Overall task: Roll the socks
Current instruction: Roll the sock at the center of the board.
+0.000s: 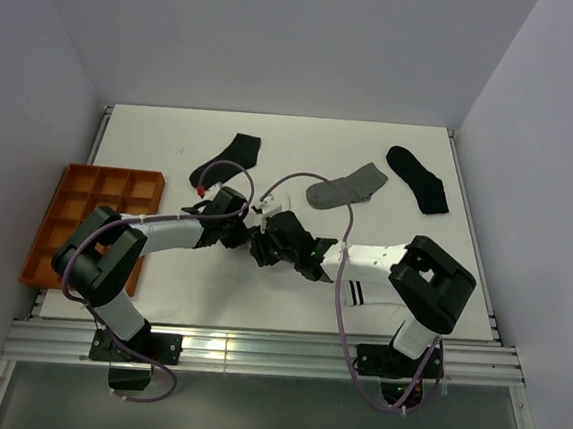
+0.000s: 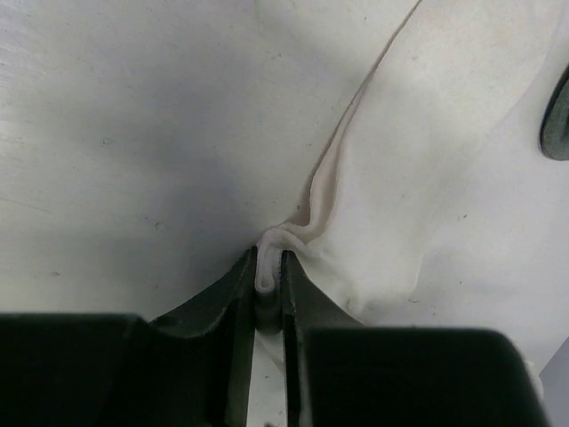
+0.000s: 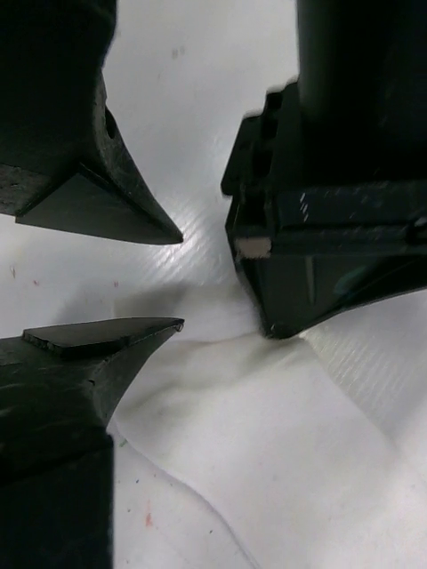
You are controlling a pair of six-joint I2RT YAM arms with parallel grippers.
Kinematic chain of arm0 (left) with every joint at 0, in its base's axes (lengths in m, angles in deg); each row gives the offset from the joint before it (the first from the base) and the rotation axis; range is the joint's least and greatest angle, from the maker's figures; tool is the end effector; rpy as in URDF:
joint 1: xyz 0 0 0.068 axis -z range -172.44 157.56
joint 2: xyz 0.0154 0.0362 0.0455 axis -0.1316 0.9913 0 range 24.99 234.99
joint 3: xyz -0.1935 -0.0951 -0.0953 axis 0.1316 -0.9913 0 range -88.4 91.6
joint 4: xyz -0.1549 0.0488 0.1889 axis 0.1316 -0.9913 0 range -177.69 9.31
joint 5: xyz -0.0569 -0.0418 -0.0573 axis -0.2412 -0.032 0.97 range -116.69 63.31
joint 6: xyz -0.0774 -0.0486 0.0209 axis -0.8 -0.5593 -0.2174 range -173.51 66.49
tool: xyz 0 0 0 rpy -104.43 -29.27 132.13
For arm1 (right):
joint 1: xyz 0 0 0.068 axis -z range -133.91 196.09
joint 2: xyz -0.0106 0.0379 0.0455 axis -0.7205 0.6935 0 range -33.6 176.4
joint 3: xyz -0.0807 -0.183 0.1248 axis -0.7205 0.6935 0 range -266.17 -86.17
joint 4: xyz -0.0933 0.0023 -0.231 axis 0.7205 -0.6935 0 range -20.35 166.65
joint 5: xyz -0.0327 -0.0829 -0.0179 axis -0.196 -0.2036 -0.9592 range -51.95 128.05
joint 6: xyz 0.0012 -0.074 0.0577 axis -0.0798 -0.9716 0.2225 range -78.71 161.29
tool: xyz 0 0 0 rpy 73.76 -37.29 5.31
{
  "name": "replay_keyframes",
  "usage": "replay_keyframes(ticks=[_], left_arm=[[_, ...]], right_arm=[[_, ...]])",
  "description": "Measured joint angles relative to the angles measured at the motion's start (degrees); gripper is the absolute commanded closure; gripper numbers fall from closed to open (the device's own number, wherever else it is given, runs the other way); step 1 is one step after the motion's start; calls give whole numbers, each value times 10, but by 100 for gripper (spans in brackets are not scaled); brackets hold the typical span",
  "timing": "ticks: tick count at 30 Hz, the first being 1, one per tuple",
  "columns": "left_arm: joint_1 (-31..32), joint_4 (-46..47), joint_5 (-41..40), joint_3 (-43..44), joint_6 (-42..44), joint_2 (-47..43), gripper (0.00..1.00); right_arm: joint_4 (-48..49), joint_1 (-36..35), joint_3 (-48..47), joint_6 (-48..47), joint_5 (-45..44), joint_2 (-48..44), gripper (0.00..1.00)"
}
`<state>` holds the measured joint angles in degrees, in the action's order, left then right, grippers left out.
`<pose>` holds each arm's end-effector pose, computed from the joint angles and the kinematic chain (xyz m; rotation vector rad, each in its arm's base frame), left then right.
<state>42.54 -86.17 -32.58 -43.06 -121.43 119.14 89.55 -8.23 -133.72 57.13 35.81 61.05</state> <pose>0.2724 -0.1801 0.0751 -0.7834 2.4968 -0.5753 0.2191 0.2995 0.1201 -0.7172 2.1251 0.6468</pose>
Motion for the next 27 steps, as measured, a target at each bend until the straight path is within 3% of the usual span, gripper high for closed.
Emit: replay_keyframes(ticks=[8, 12, 16, 19, 27], left_arm=[[0, -14, 0, 9, 12, 2, 80], [0, -18, 0, 10, 13, 2, 76], [0, -28, 0, 15, 15, 2, 64], [0, -38, -1, 20, 19, -3, 53], [-15, -68, -24, -30, 7, -72, 34]], right_arm=[[3, -23, -5, -38, -76, 68, 59], [3, -30, -11, -48, -99, 74, 69], [2, -37, -15, -50, -114, 78, 92], [-7, -38, -22, -47, -106, 78, 98], [-47, -22, -57, 4, 18, 91, 100]])
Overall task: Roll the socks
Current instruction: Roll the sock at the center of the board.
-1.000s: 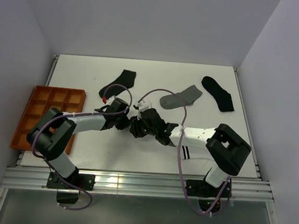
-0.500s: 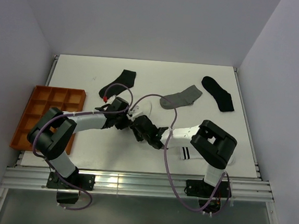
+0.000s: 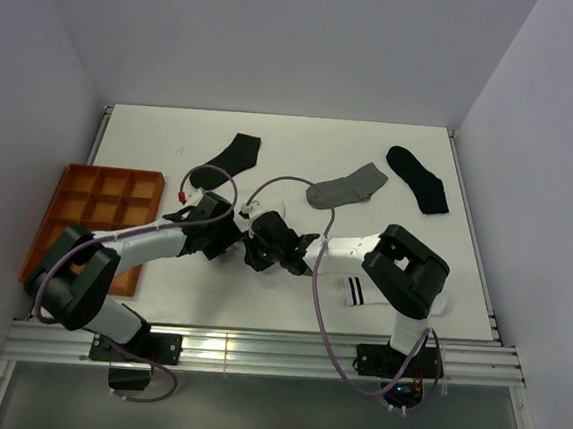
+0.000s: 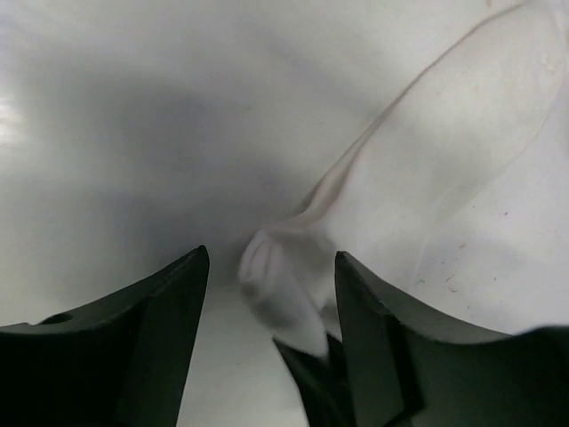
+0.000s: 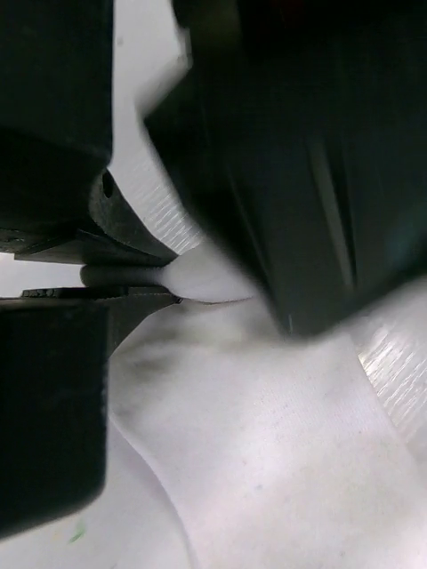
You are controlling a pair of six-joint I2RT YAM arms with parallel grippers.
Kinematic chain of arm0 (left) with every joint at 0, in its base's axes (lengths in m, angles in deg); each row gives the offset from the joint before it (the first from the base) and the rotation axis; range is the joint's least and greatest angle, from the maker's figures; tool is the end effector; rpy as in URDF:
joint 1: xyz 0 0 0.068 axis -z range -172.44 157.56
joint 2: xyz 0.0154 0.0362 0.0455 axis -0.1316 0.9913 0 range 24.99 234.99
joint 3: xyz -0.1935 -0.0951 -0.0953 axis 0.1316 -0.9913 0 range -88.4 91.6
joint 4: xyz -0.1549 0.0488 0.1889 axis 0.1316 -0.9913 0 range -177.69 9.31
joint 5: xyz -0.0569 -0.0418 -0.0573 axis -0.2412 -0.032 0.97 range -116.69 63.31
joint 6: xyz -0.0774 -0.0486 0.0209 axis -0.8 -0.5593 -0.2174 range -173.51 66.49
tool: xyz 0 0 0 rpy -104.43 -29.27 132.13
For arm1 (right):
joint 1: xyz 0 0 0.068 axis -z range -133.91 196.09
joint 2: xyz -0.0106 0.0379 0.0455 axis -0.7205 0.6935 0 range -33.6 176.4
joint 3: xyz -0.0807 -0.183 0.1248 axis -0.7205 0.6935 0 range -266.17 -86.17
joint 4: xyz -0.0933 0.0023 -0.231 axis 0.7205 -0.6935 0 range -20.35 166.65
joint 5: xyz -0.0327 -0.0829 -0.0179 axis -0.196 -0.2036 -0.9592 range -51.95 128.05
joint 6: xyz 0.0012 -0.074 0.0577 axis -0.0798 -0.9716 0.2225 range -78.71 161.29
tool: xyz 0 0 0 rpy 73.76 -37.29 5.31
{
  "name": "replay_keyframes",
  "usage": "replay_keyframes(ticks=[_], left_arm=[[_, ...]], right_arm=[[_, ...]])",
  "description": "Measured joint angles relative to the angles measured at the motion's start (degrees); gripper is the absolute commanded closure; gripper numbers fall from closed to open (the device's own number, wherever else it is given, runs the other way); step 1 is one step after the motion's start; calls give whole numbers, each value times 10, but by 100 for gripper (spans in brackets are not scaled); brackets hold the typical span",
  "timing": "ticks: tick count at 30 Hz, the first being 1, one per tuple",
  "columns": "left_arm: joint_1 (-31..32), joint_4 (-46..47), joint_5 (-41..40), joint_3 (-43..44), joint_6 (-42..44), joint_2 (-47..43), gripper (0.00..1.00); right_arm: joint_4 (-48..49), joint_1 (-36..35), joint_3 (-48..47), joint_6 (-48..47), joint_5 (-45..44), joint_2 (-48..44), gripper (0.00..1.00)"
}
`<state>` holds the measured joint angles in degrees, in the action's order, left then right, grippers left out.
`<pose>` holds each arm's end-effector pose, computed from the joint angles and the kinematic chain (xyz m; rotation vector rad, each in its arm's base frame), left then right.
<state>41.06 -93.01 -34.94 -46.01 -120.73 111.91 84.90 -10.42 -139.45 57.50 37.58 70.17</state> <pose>0.2580 -0.1564 0.0869 -0.8148 2.4945 -0.4807 0.2129 0.3206 0.0851 -0.8205 2.2485 0.6205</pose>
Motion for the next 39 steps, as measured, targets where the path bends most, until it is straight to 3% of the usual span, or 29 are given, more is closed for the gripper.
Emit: replay_keyframes(ticks=[4, 9, 21, 26, 28, 32, 39], left_arm=[[-13, 0, -10, -54, -27, -62, 27], [-16, 17, -15, -115, -63, -129, 26], [-17, 95, 0, -128, -85, -96, 48], [-17, 118, 10, -115, -86, -59, 60], [-17, 124, 14, -106, -86, -43, 64], [-17, 130, 23, -95, -82, -25, 68], [-14, 127, 24, -86, -59, -19, 70]], right_arm=[[5, 33, -12, 40, 73, 15, 100], [20, 75, -12, 92, 167, 30, 100], [66, 121, -12, 175, 287, 65, 97], [70, 122, -10, 184, 294, 68, 85], [72, 122, -9, 184, 293, 67, 73], [66, 122, 0, 172, 281, 49, 59], [-2, 111, 3, 113, 207, -9, 50]])
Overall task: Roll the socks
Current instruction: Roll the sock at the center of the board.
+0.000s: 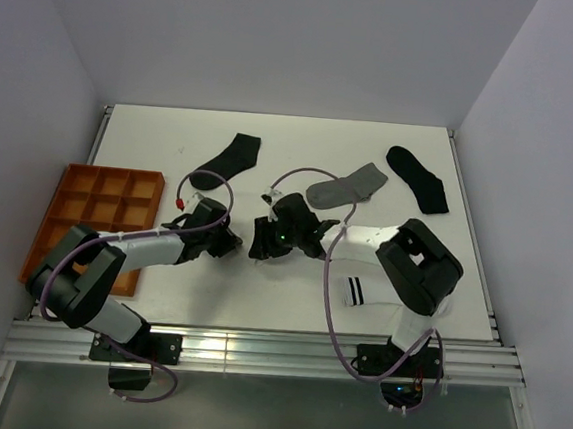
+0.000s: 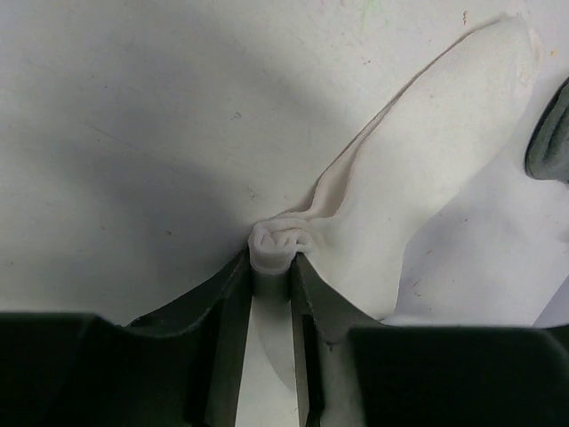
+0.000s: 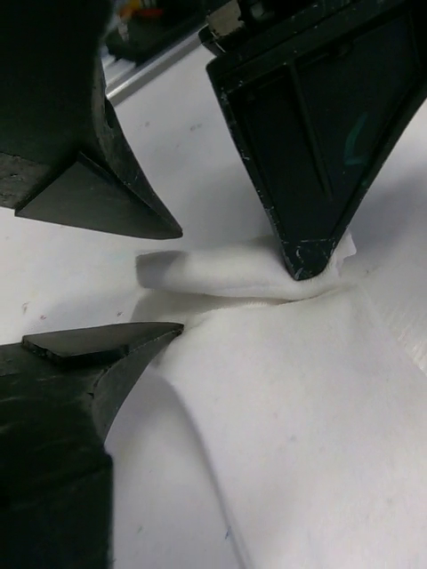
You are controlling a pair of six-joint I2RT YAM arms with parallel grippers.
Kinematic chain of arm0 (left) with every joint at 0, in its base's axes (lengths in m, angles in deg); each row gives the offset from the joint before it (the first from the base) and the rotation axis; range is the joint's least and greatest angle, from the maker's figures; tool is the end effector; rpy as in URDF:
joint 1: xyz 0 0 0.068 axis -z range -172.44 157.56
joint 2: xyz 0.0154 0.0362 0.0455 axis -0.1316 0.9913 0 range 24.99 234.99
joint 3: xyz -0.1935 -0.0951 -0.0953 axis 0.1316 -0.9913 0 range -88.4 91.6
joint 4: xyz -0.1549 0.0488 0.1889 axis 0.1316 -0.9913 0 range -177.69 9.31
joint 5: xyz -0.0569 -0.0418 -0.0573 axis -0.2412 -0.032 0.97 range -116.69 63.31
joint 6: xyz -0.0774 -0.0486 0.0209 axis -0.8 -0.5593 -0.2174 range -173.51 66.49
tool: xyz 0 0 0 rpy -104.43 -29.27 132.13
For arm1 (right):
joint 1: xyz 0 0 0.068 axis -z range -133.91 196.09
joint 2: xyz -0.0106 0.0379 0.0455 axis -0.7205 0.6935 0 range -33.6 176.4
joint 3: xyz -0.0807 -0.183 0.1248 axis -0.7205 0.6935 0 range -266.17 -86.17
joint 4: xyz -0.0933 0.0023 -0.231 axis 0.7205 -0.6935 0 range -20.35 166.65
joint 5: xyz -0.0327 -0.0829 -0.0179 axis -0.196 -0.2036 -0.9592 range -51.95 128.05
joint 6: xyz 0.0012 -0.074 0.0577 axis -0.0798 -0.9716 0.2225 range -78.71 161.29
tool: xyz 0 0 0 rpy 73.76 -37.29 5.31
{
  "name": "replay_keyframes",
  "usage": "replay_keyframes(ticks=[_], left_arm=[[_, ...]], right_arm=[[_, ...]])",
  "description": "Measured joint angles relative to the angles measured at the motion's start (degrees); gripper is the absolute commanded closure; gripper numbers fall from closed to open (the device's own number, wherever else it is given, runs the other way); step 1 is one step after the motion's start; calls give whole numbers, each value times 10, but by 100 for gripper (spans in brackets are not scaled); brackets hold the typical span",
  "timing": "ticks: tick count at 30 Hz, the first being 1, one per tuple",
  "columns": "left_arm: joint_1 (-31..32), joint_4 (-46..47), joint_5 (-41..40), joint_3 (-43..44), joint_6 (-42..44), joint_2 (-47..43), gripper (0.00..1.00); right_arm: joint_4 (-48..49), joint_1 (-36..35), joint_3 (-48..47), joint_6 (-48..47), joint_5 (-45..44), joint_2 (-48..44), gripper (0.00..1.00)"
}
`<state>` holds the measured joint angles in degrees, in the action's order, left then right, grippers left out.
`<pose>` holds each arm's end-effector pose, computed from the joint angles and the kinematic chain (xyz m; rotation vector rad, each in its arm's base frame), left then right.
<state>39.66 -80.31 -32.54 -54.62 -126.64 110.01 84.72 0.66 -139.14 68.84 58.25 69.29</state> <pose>0.2520 -0.1481 0.0724 -0.9457 2.3939 -0.6471 0.2456 0.2910 0.0921 -0.5795 2.4152 1.0126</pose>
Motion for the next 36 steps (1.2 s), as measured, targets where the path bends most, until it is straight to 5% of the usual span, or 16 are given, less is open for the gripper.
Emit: replay_keyframes(ticks=[20, 36], left_arm=[[11, -24, -2, 26, 29, 16, 71], [6, -26, 7, 26, 24, 17, 72]], right_arm=[[-28, -134, -33, -149, -266, -20, 53], [7, -137, -32, -150, -282, -2, 59]])
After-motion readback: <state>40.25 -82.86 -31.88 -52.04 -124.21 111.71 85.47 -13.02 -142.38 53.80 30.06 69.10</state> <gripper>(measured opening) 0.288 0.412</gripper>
